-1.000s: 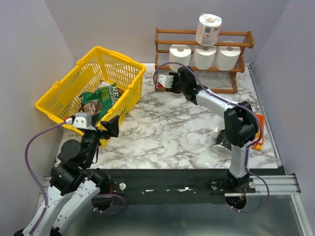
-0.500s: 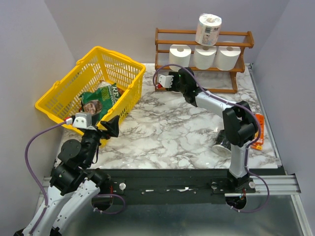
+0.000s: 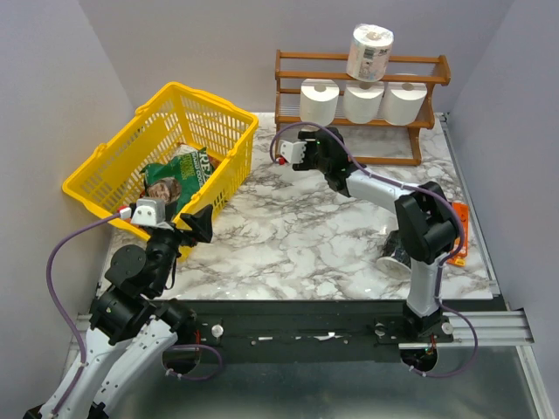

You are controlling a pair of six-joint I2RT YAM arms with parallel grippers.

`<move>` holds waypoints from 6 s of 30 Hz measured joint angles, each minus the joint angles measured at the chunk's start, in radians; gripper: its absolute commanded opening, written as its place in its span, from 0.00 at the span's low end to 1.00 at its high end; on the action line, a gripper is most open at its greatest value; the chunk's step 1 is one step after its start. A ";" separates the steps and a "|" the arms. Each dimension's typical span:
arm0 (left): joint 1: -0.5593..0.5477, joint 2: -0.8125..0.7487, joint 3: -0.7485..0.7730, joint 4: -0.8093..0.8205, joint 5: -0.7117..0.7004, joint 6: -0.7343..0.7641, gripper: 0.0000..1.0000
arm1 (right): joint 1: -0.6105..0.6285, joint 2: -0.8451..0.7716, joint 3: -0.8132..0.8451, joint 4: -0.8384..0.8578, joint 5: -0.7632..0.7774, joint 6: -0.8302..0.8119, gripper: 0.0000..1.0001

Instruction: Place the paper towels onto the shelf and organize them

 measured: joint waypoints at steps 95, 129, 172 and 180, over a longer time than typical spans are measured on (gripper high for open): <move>0.000 -0.064 -0.004 0.023 0.061 -0.011 0.99 | 0.045 -1.110 -0.453 -1.379 0.477 2.051 1.00; 0.000 -0.053 -0.004 0.026 0.061 -0.011 0.99 | 0.142 -0.659 -0.285 -0.913 0.186 1.548 0.89; 0.000 -0.021 -0.004 0.026 0.060 -0.010 0.99 | 0.163 -0.482 -0.336 -0.713 0.274 1.427 0.61; 0.000 -0.021 -0.004 0.026 0.060 -0.010 0.99 | -0.062 -0.522 -0.380 -0.672 0.047 1.587 0.88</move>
